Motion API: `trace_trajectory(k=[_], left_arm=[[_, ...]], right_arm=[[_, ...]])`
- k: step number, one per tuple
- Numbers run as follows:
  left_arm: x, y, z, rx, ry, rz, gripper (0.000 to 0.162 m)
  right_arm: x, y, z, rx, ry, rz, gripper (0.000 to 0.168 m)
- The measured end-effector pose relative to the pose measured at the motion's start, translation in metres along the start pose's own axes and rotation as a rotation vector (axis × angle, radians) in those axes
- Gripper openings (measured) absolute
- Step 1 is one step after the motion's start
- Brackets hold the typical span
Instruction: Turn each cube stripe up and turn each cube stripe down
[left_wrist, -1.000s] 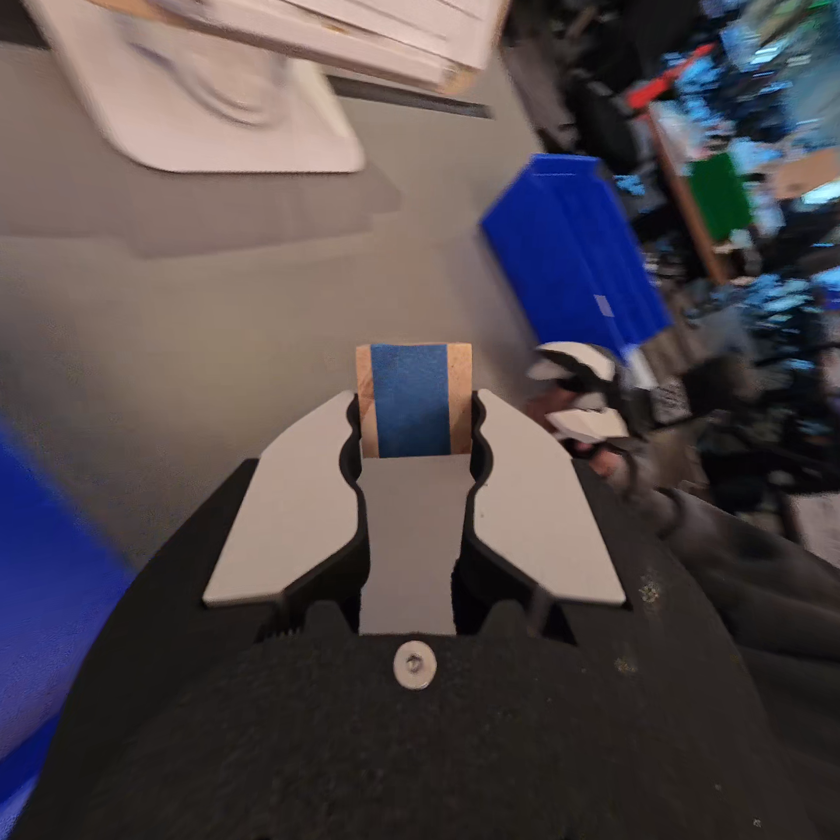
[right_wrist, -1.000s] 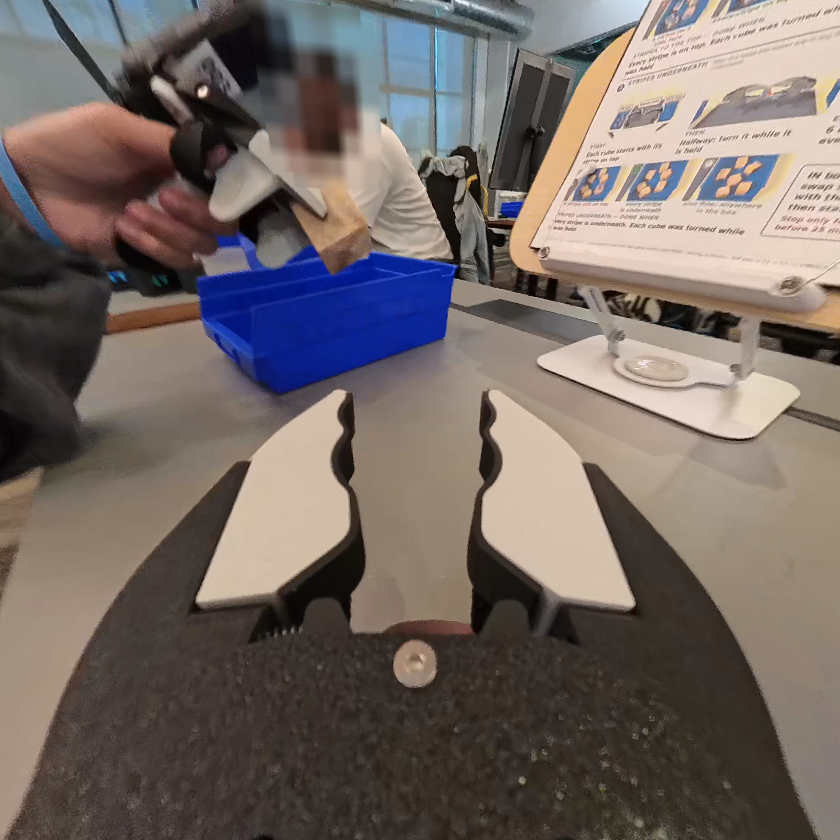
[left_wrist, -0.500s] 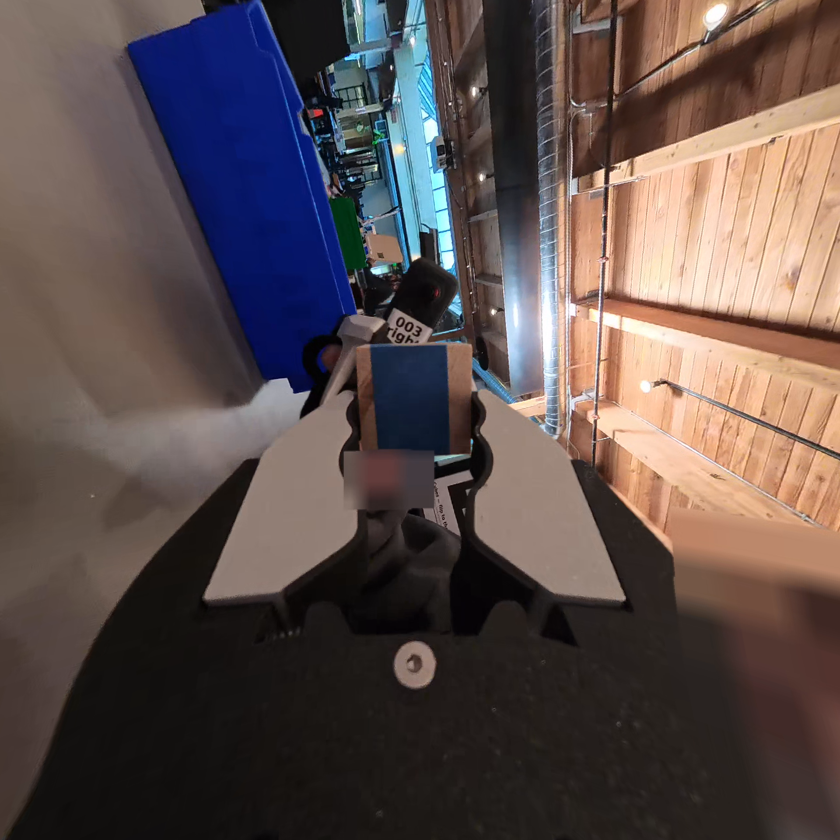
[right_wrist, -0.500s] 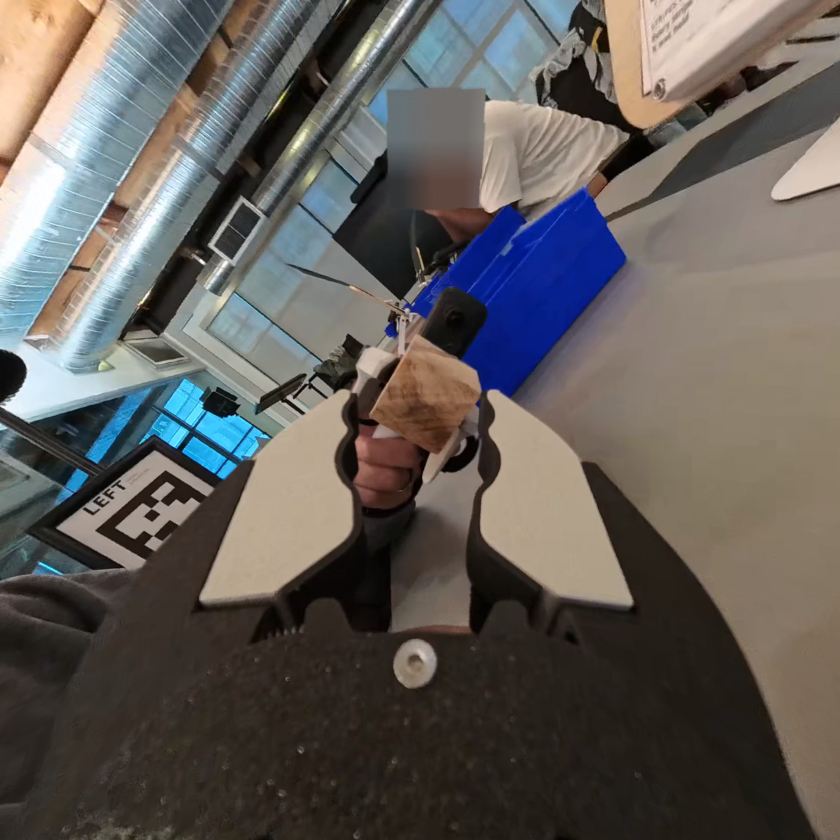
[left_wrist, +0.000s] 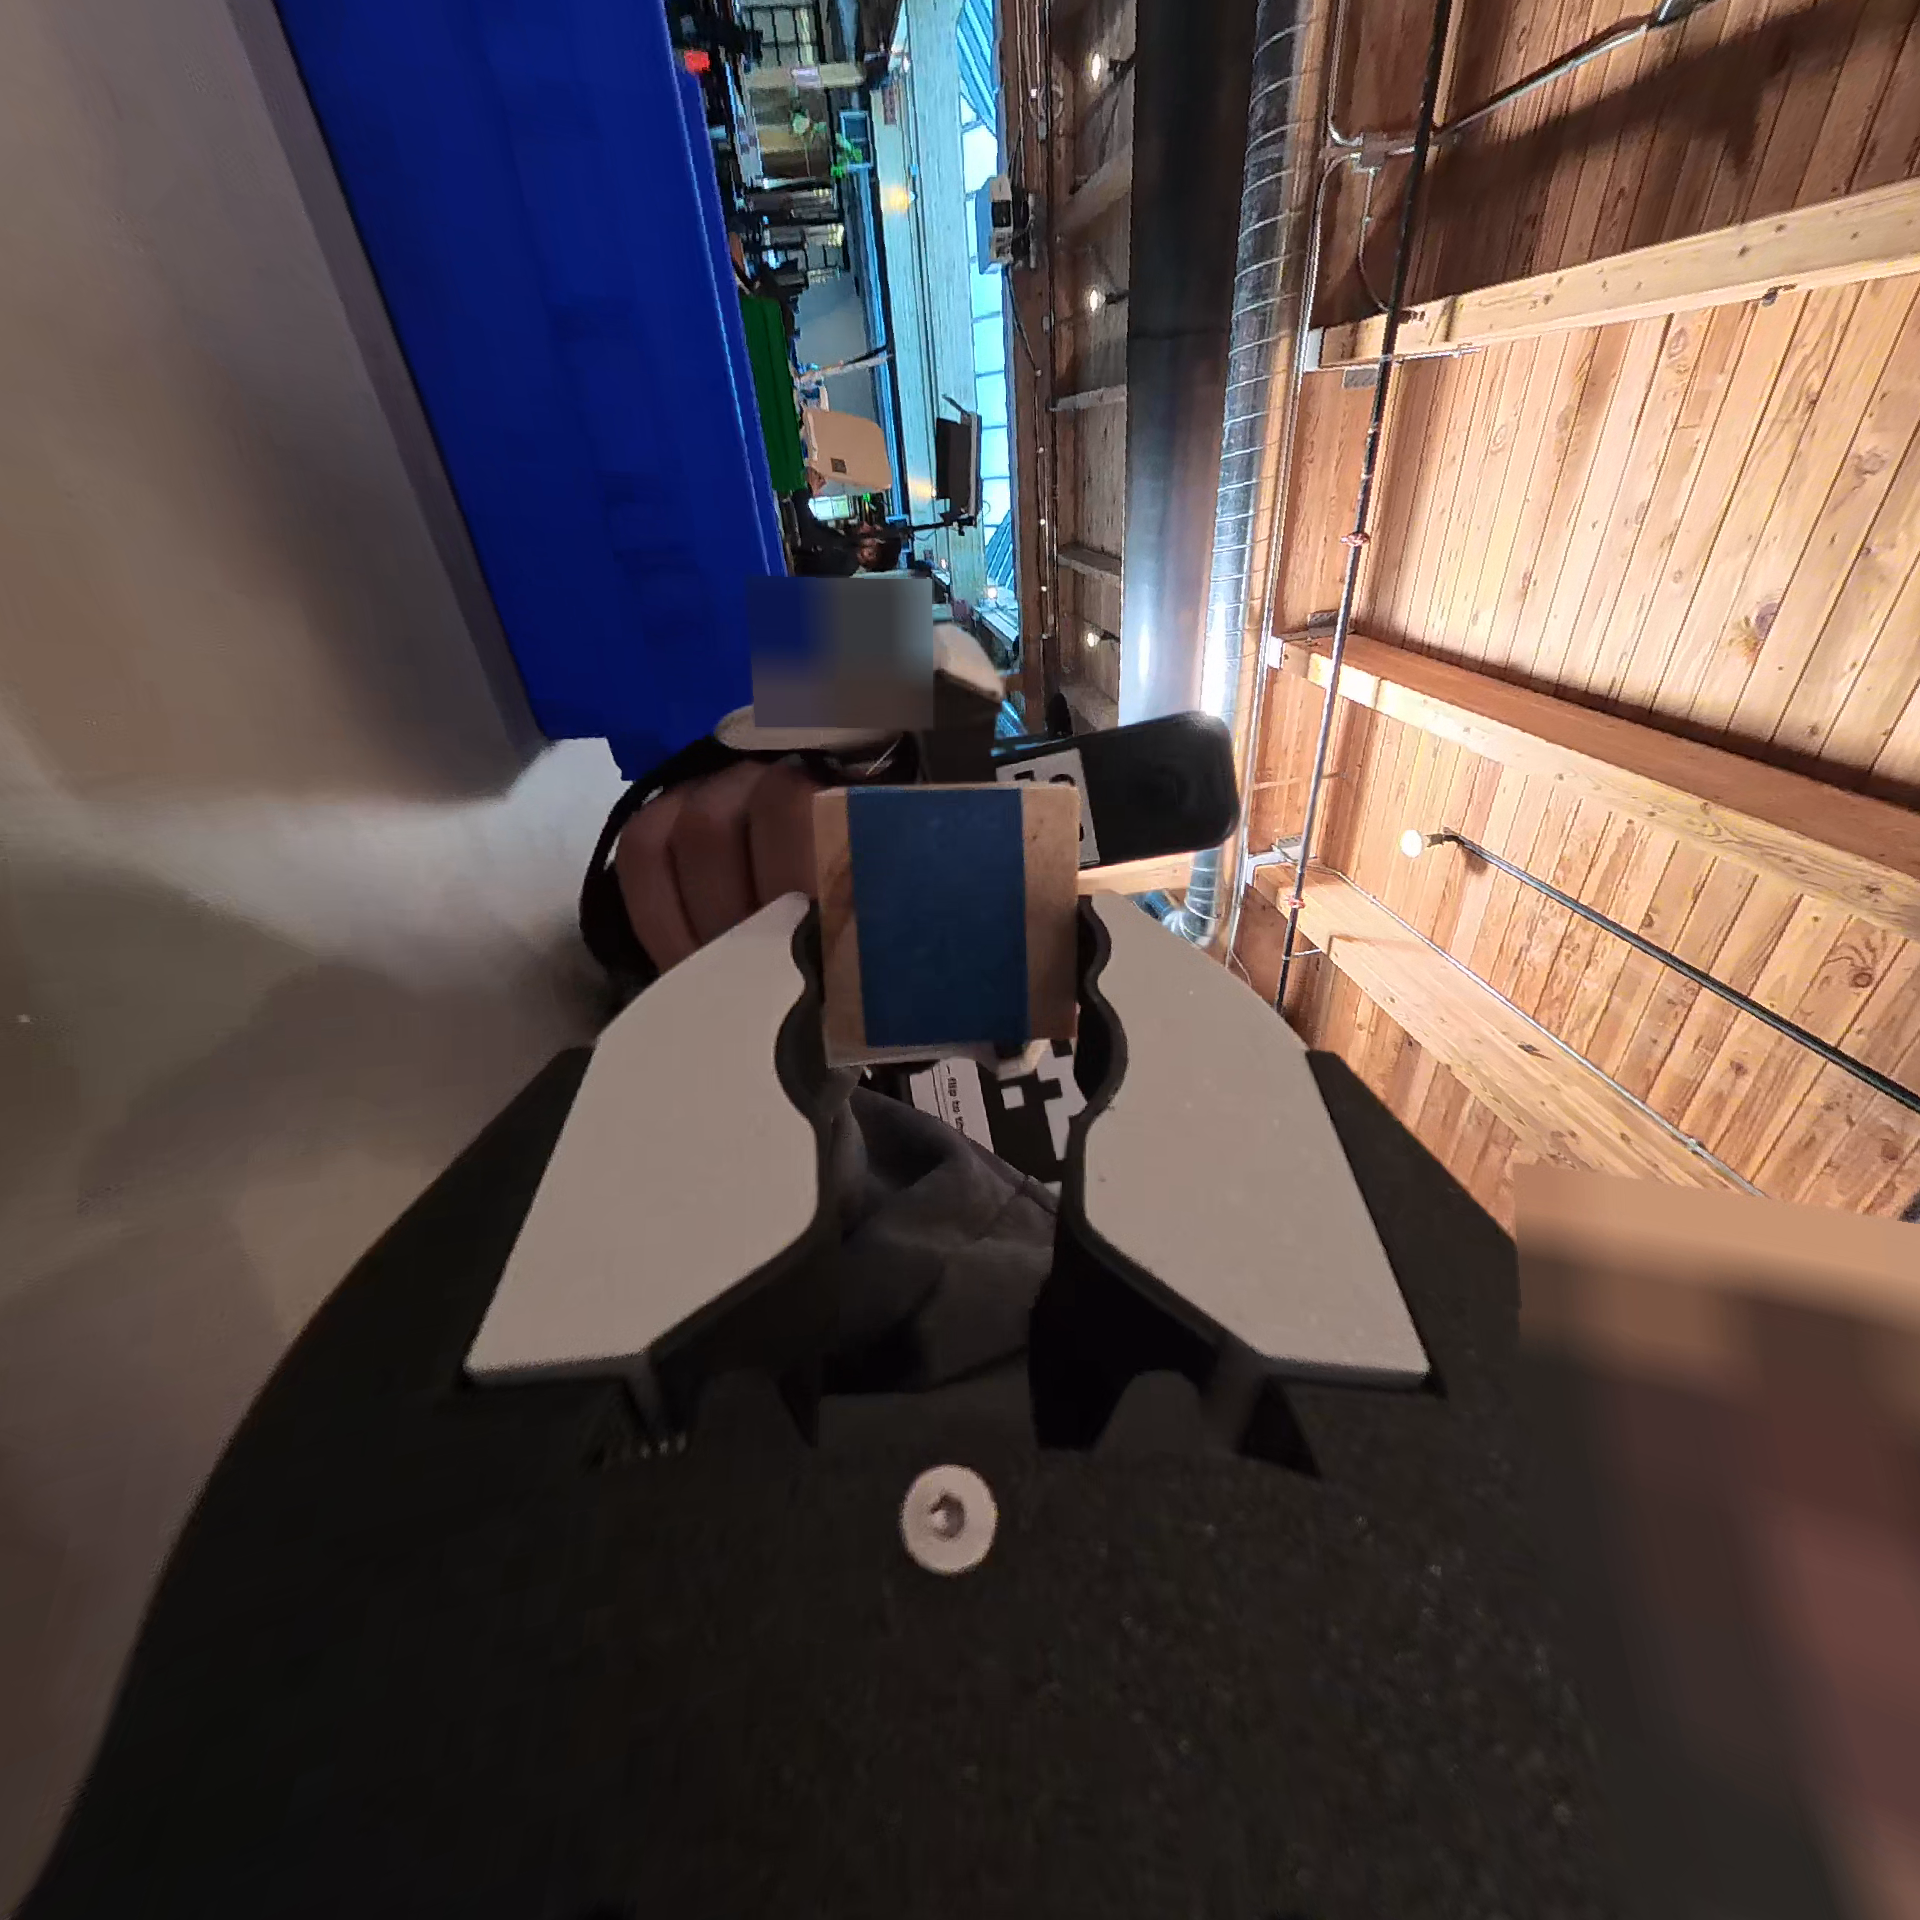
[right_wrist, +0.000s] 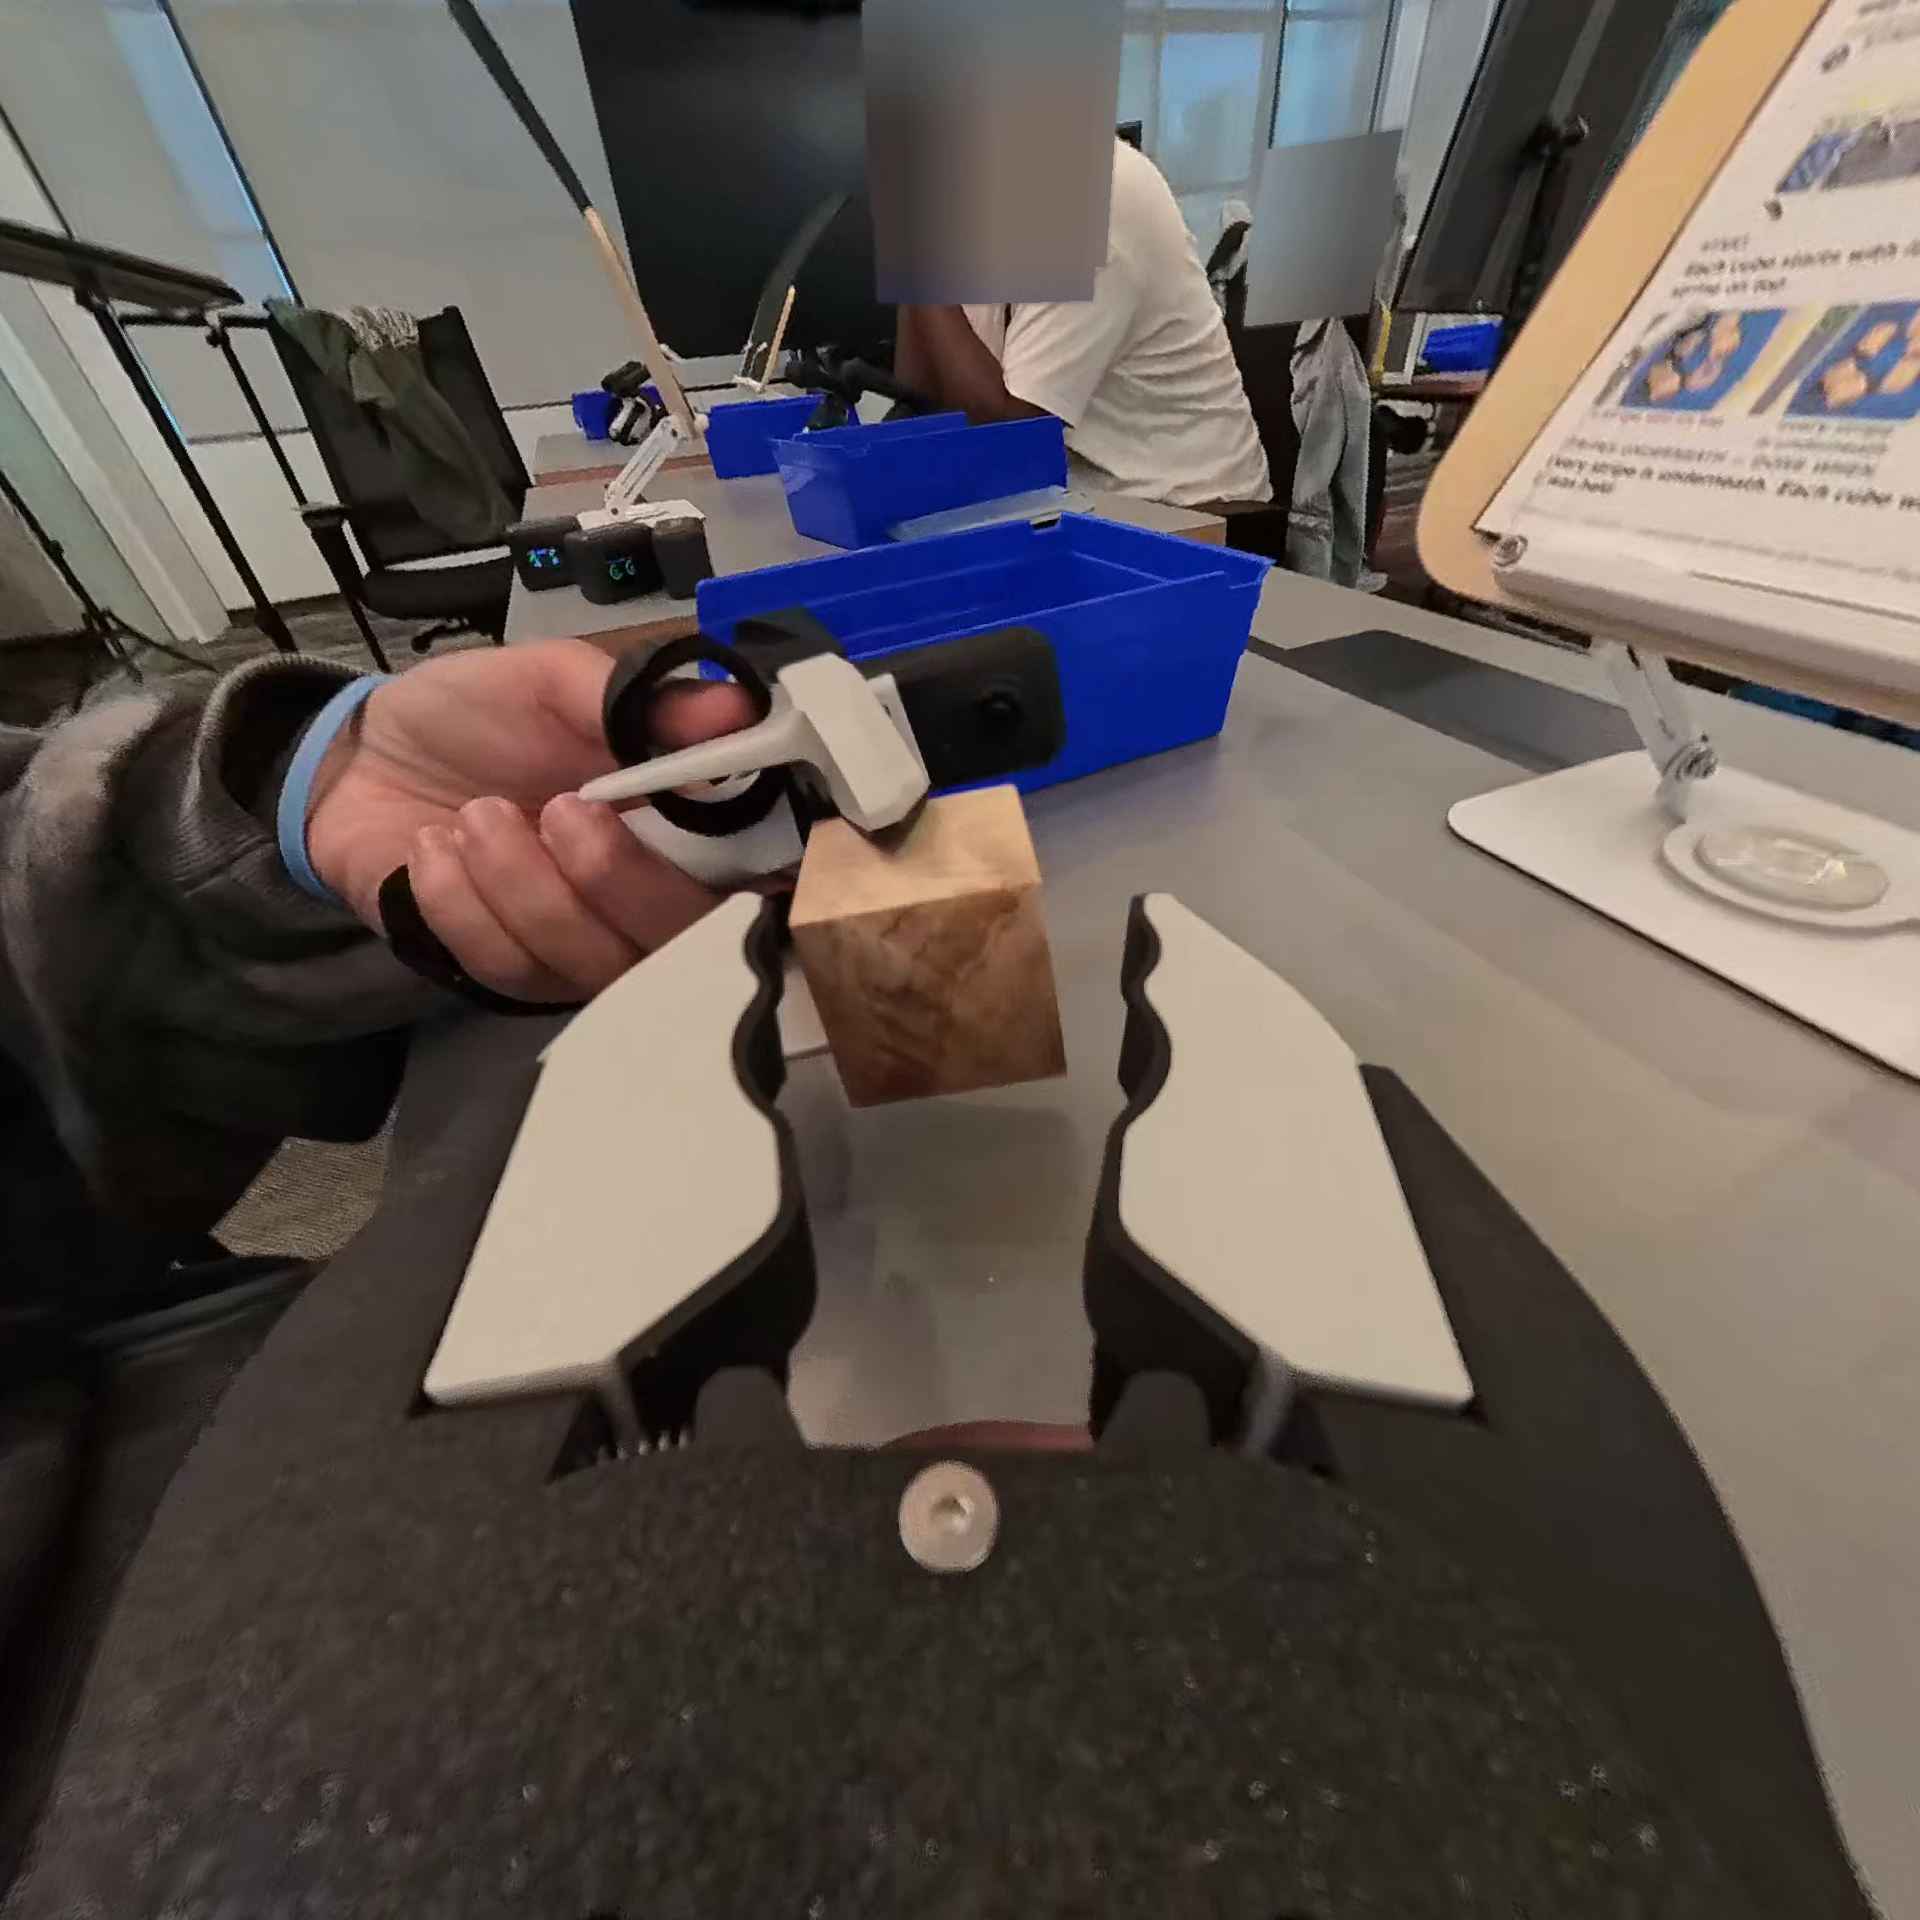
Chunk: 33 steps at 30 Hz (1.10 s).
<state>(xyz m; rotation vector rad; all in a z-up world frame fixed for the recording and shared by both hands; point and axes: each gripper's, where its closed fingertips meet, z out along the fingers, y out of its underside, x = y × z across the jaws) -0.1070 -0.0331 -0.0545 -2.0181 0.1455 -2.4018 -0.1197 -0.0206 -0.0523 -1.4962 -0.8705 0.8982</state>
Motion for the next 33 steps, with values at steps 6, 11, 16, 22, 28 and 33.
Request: trace_trajectory(k=[6,11,16,22,28,33], left_arm=[[0.004,0.010,0.005,-0.055,0.049,-0.024,0.044],[0.019,0.027,-0.009,-0.115,0.041,0.152,0.067],[0.011,0.051,-0.036,-0.019,-0.221,0.552,0.072],[-0.019,0.007,-0.091,0.222,-0.776,0.952,0.066],[-0.029,0.005,-0.091,0.185,-0.859,1.031,0.062],[-0.034,0.007,-0.083,0.142,-0.933,1.120,0.058]], right_arm=[[-0.009,0.003,-0.002,-0.022,-0.008,-0.144,0.045],[-0.009,-0.015,-0.013,0.010,0.005,-0.176,0.045],[0.008,-0.038,-0.038,-0.042,0.081,-0.171,0.045],[0.059,-0.057,-0.094,-0.216,0.343,-0.060,0.045],[0.135,-0.034,-0.213,-0.398,0.813,0.296,0.046],[0.159,0.048,-0.259,-0.688,0.944,0.571,0.046]])
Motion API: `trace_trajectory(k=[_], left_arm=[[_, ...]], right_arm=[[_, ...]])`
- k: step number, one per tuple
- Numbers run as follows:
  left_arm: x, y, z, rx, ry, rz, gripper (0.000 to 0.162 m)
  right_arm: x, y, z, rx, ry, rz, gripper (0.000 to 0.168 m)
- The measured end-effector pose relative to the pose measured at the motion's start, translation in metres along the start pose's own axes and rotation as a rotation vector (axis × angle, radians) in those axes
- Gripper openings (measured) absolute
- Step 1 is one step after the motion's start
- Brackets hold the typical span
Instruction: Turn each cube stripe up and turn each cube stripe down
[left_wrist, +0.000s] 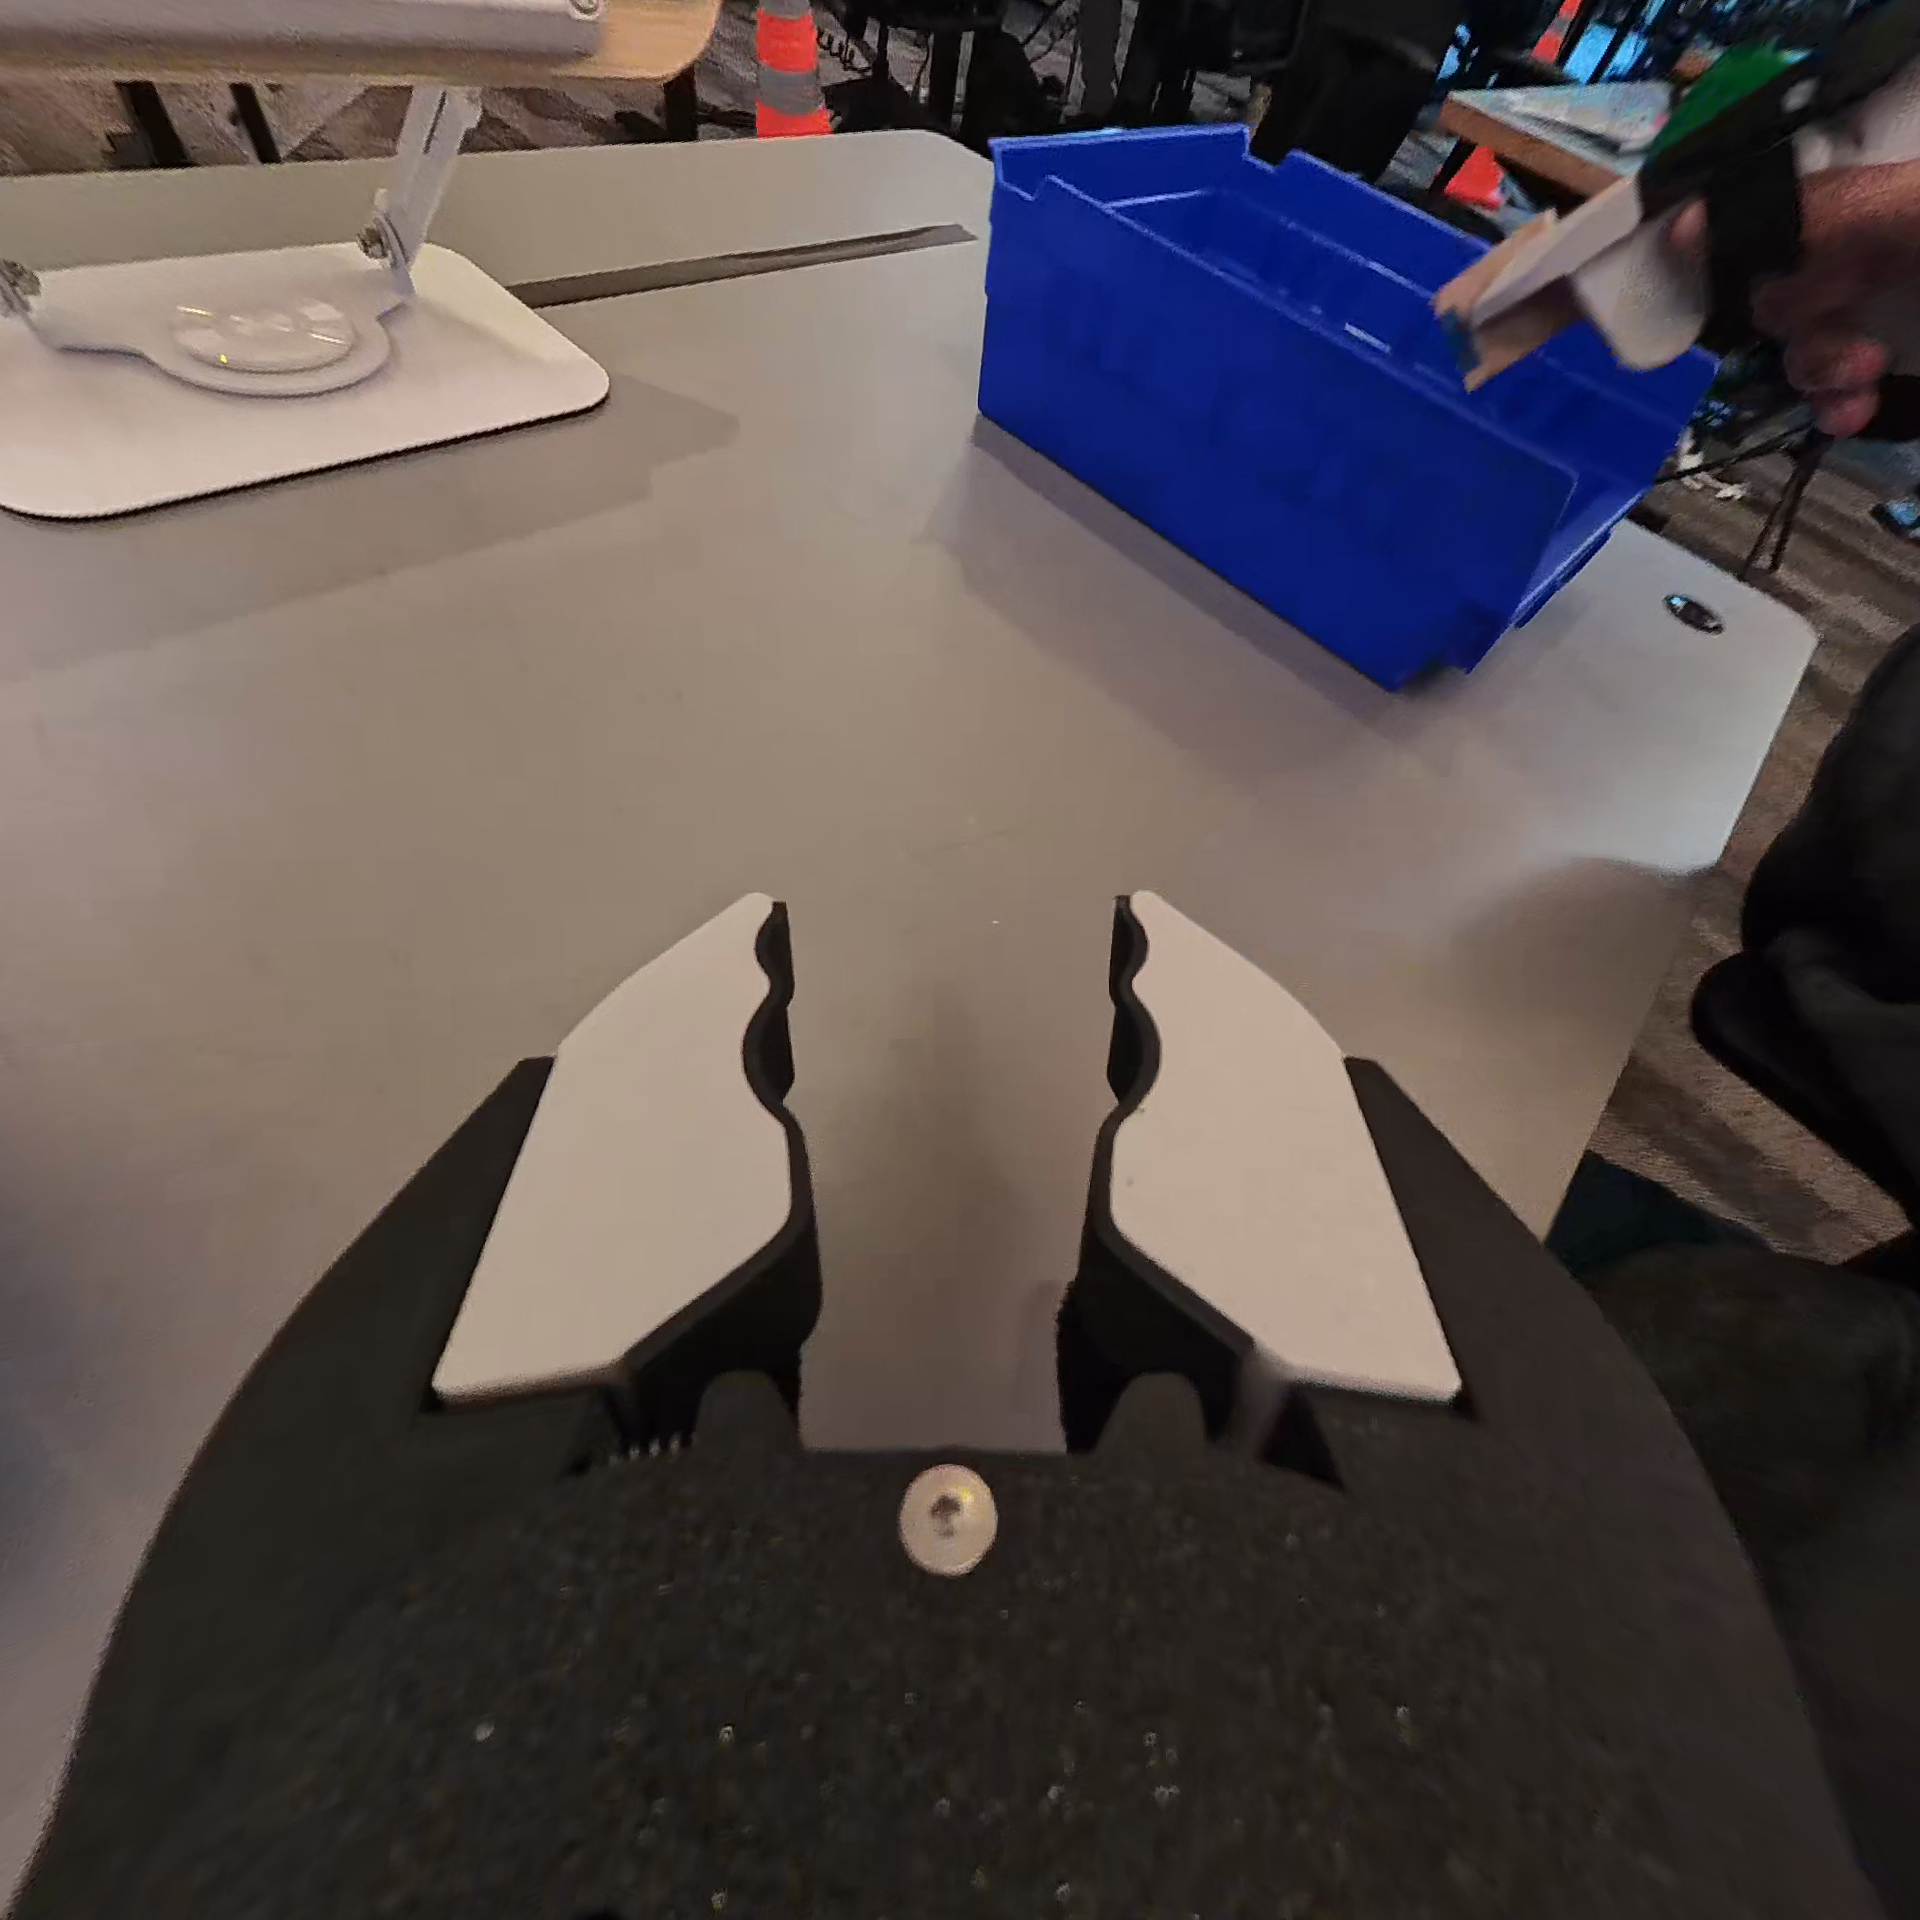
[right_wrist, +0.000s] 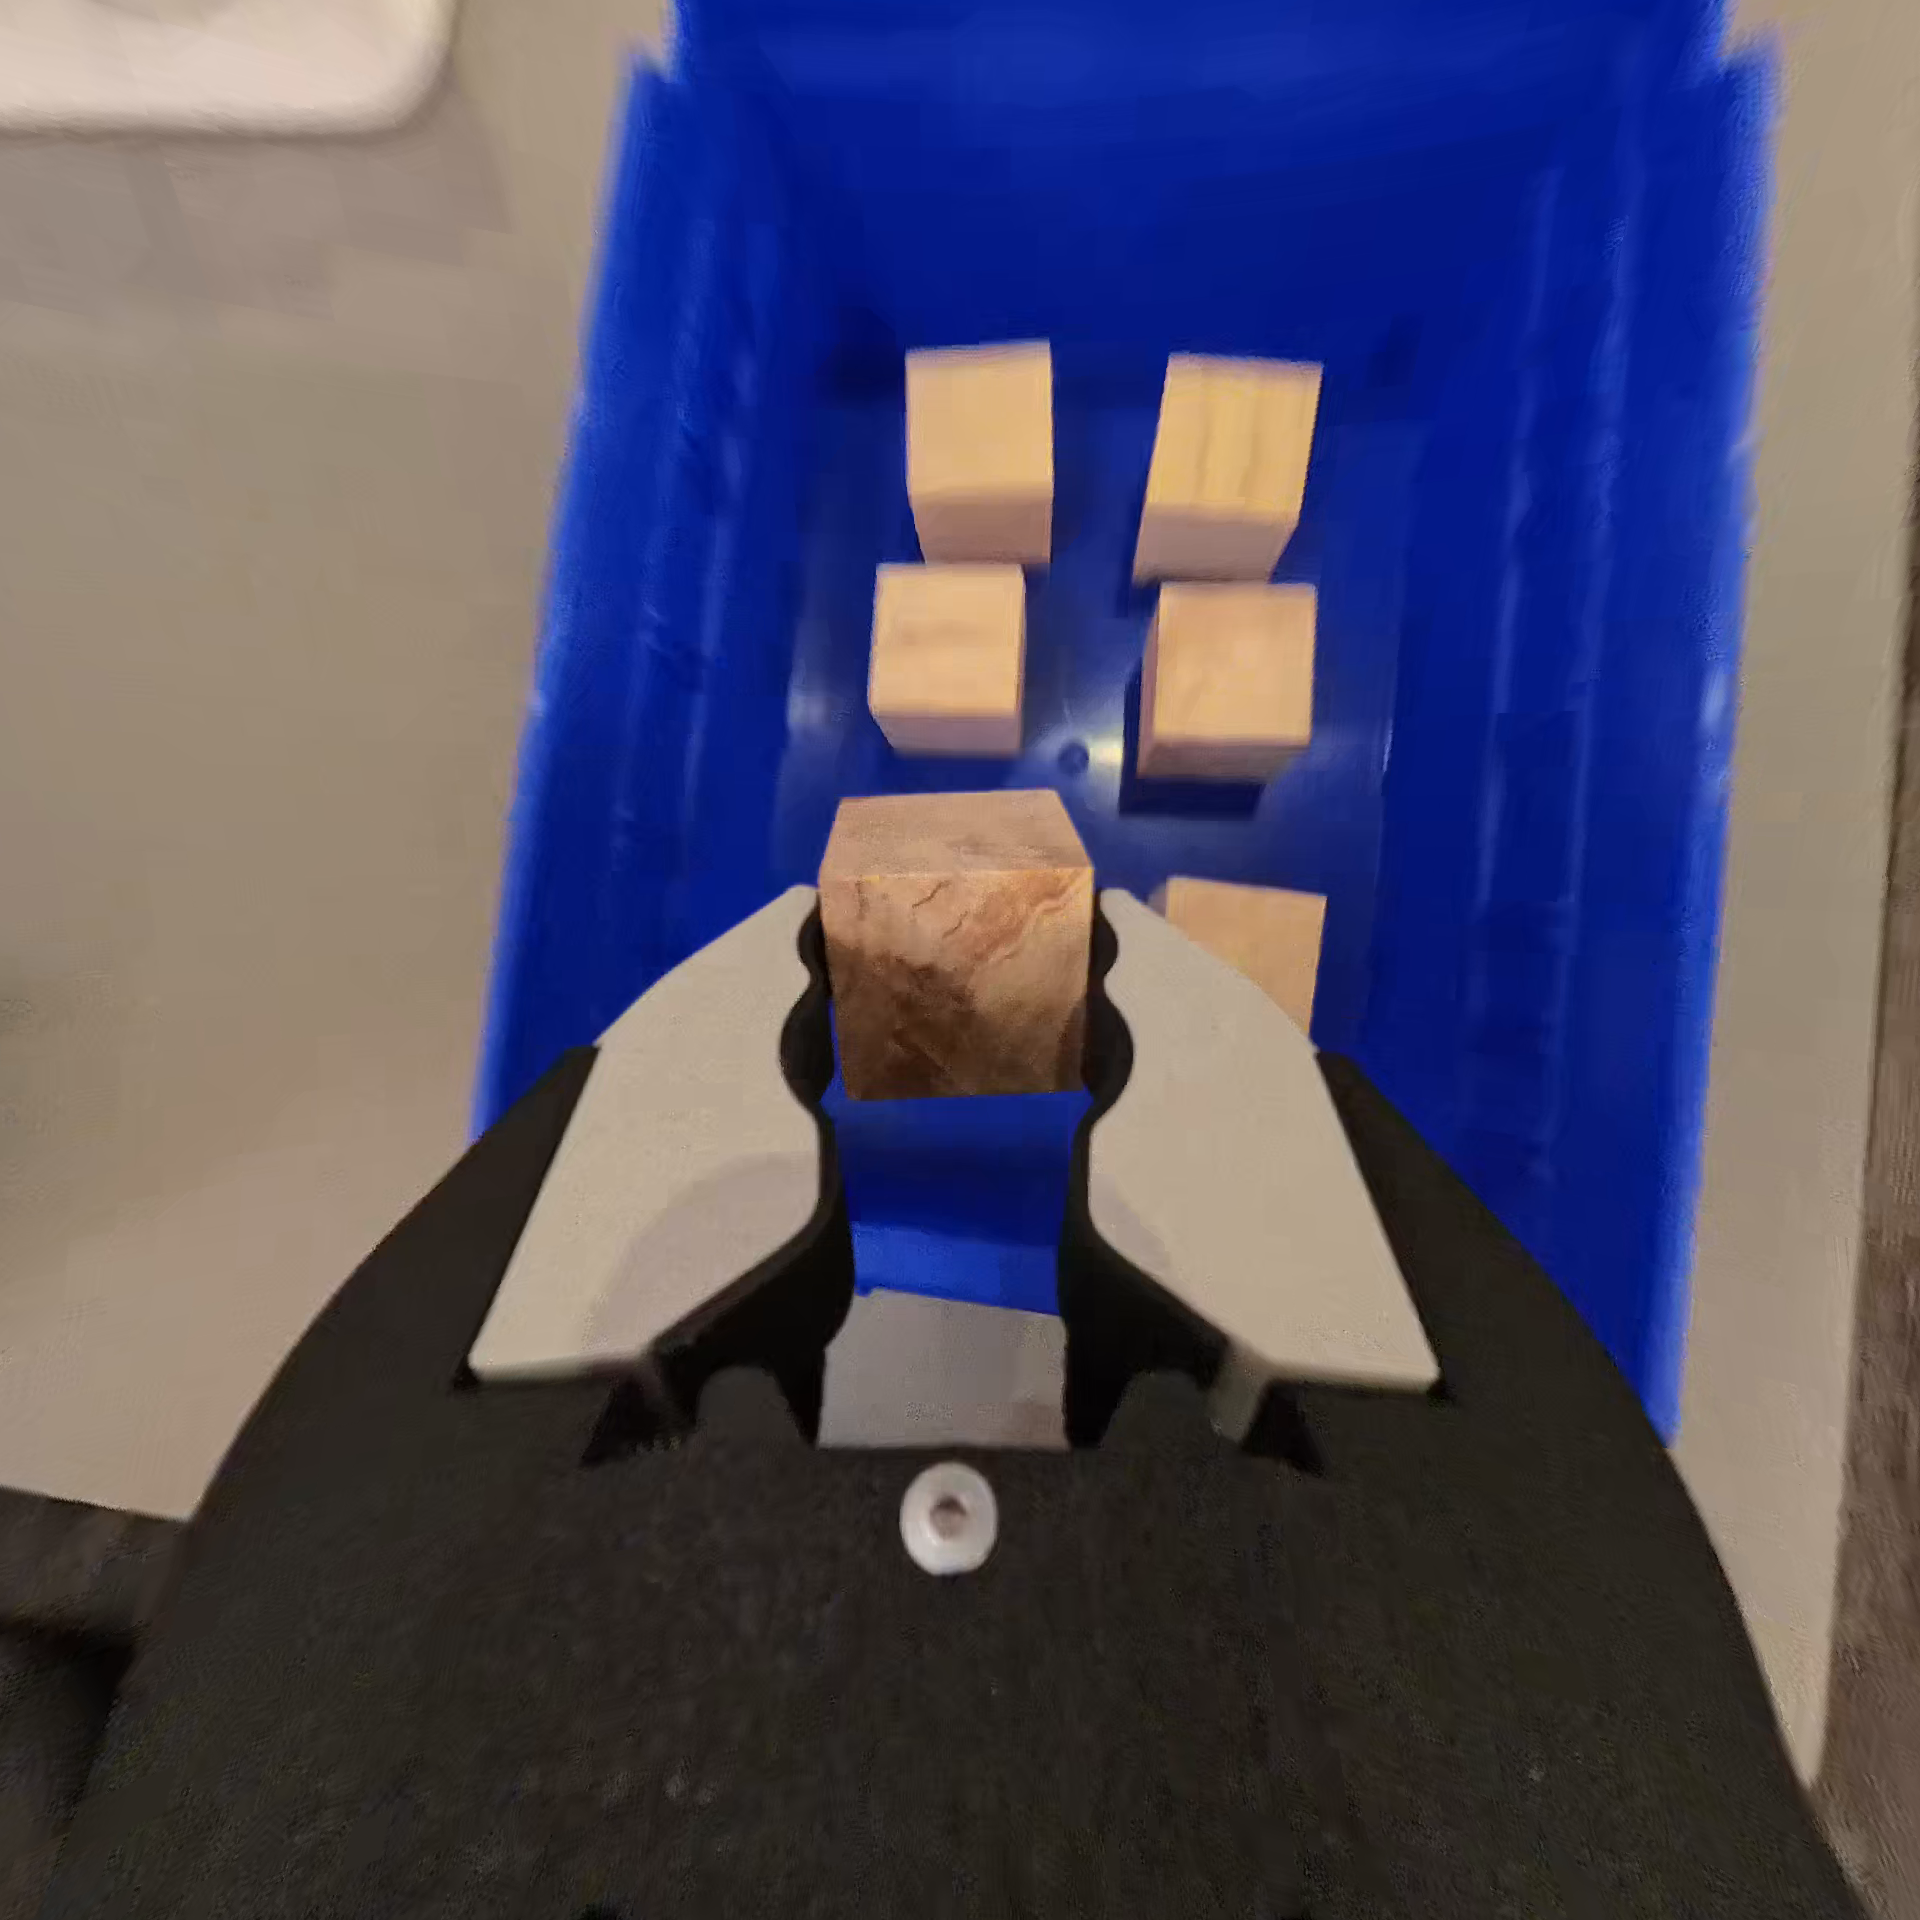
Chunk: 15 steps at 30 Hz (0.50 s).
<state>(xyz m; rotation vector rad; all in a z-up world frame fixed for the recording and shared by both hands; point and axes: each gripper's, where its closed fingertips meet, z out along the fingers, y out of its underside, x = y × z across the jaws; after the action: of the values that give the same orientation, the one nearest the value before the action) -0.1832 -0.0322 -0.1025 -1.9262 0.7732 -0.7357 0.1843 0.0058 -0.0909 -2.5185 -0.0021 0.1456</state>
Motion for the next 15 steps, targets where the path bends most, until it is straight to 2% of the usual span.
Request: trace_trajectory(k=[7,11,15], left_arm=[[0.001,0.006,0.002,-0.030,0.015,-0.032,0.057],[0.001,0.004,0.001,-0.030,0.014,-0.038,0.057],[0.002,0.004,0.001,-0.037,0.008,-0.022,0.057]], right_arm=[[-0.008,0.032,0.057,-0.210,-0.049,0.011,0.046],[-0.001,0.039,0.071,-0.259,0.039,0.020,0.047],[0.000,0.042,0.075,-0.277,0.058,0.016,0.048]])
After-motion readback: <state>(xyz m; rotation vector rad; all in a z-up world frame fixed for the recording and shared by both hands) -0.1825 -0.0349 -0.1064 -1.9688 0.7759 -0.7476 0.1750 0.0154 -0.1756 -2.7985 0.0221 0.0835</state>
